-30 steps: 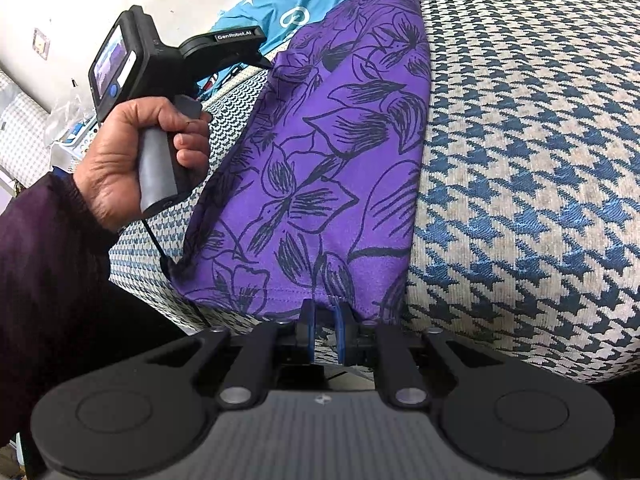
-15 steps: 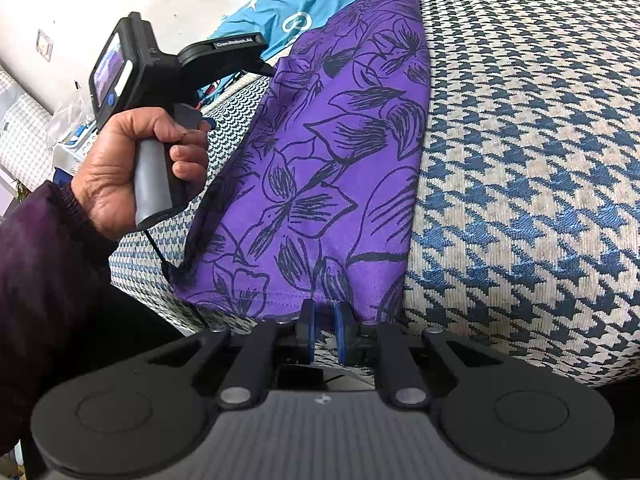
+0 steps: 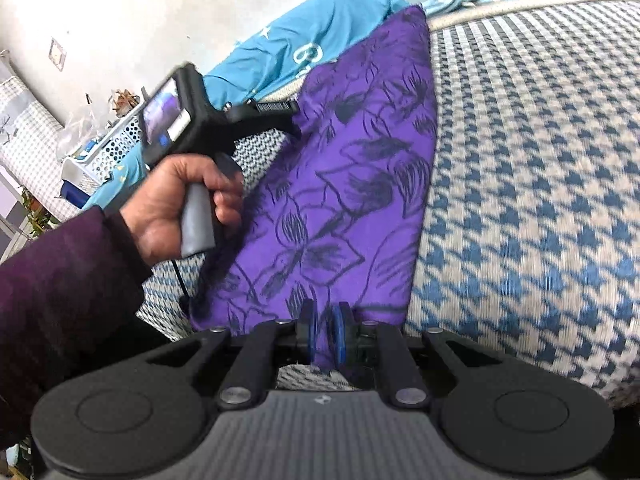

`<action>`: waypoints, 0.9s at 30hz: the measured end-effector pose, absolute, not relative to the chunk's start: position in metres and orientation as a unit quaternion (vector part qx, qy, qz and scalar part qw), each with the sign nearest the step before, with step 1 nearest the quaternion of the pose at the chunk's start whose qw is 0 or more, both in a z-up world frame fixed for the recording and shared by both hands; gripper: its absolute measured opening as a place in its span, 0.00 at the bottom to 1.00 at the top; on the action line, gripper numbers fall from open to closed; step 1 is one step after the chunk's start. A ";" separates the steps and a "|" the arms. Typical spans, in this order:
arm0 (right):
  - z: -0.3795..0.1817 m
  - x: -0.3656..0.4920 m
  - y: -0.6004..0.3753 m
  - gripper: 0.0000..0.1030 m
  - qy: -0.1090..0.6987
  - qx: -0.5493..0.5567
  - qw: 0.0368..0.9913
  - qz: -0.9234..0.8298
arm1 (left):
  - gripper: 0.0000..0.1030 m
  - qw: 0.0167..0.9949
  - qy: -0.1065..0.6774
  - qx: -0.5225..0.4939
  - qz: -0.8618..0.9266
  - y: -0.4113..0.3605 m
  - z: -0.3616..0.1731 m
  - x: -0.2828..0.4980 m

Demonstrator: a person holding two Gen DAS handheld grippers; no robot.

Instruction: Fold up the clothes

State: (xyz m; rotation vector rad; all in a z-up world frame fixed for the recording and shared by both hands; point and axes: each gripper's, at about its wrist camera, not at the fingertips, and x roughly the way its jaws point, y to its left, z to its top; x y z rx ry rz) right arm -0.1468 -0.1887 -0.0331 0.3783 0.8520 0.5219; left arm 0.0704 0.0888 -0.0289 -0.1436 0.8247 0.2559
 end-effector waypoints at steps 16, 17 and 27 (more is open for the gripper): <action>0.020 -0.072 -0.211 0.11 0.349 0.120 0.890 0.268 | 1.00 0.903 0.399 -0.130 0.096 0.094 -0.010 0.064; 0.020 -0.064 -0.214 0.11 0.348 0.123 0.891 0.264 | 1.00 0.903 0.397 -0.129 0.099 0.096 -0.009 0.066; 0.009 0.009 -0.224 0.14 0.349 0.165 0.893 0.232 | 1.00 0.892 0.416 -0.122 0.127 0.114 -0.027 0.086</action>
